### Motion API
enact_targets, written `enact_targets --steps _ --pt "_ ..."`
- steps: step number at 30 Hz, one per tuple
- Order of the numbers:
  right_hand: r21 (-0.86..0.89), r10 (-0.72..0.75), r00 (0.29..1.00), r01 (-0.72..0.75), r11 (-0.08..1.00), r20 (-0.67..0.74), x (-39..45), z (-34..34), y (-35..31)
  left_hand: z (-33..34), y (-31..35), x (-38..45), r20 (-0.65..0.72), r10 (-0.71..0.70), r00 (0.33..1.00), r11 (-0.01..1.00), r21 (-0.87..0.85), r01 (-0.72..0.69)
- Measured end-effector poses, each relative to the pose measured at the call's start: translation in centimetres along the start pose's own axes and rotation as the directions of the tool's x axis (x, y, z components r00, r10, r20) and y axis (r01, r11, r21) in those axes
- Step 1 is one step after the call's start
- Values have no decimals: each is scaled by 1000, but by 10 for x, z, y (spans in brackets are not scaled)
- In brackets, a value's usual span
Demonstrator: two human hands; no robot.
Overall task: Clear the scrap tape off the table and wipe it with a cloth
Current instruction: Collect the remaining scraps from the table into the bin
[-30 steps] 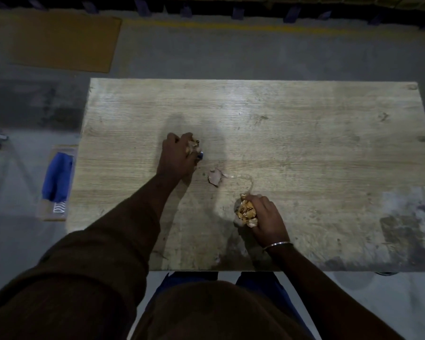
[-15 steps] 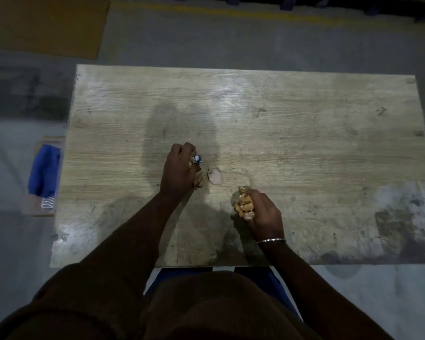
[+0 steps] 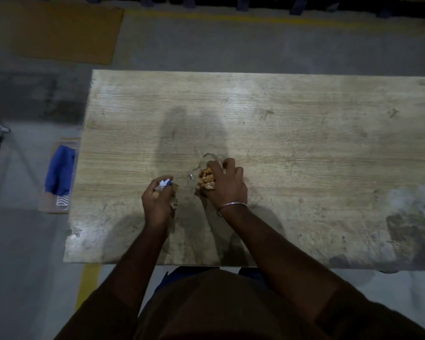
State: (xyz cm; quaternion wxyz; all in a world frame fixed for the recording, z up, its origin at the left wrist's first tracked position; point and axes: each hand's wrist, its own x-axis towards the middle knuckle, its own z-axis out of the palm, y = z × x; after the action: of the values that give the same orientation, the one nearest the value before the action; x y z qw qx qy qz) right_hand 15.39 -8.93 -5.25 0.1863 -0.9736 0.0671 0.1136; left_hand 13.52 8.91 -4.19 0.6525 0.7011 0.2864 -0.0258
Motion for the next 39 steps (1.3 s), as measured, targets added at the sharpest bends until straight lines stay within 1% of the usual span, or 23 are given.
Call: enact_targets --steps 2,6,8,9,10,11,13,14,15,16,17,19,20,22,24,26,29,32,34,36,37,38,39 --pt "-30 -43 999 42 999 -30 1 6 -8 -3 -4 -9 -22 -55 998 997 -46 54" --pt "88 -205 979 205 975 -5 8 4 -3 -9 -12 -12 15 -196 981 976 -96 196" --pt "141 -237 971 233 962 12 15 2 5 -10 -10 -13 51 -222 974 969 -103 226" --pt "192 -200 980 197 962 -2 18 -1 8 -9 -6 -14 57 -223 973 969 -99 227" --pt "283 -112 993 116 952 -29 20 -5 12 -7 -1 -15 70 -204 976 973 -94 210" --pt "422 22 998 3 907 -55 21 -12 17 -5 4 -15 74 -186 980 978 -78 192" --pt "704 288 955 -161 692 -64 21 -32 28 1 11 -10 70 -162 984 986 -17 163" --pt "787 363 929 -174 592 -67 18 -39 39 4 13 -5 75 -146 987 989 25 144" --pt "824 396 915 -167 542 -75 14 -46 50 5 14 0 84 -109 990 991 91 101" --pt "835 402 912 -160 527 -78 8 -52 61 7 14 6 107 -52 993 984 176 32" --pt "824 389 918 -161 544 -78 1 -58 71 9 15 11 148 18 989 950 306 -63" --pt "768 334 941 -181 615 -46 -14 -62 87 14 20 14 294 121 948 782 560 -273" --pt "740 308 951 -191 646 -24 -23 -60 94 17 23 13 358 152 921 690 629 -358" --pt "704 282 959 -193 683 -10 -40 -55 101 24 27 12 445 210 871 544 687 -482" --pt "680 297 955 -203 704 -23 -55 -49 102 30 25 15 482 241 842 415 733 -538" --pt "650 331 943 -239 722 -21 -66 -42 102 33 15 19 510 267 818 330 749 -574" --pt "535 296 954 -233 812 -35 -75 -31 99 35 4 23 487 298 821 273 780 -563" --pt "311 242 970 -231 922 4 -82 -24 94 42 1 25 405 288 868 242 846 -475" --pt "235 225 974 -225 946 29 -87 -20 90 45 2 27 360 235 903 263 871 -416" --pt "271 244 970 -237 933 8 -87 -22 87 44 5 33 327 171 930 361 857 -368" --pt "358 289 957 -267 895 -8 -85 -22 88 43 10 36 312 134 941 438 833 -338" --pt "477 356 935 -313 821 1 -83 -23 89 41 13 40 297 105 949 534 788 -306" --pt "604 424 905 -353 714 28 -80 -24 89 38 17 44 271 52 961 666 707 -235"
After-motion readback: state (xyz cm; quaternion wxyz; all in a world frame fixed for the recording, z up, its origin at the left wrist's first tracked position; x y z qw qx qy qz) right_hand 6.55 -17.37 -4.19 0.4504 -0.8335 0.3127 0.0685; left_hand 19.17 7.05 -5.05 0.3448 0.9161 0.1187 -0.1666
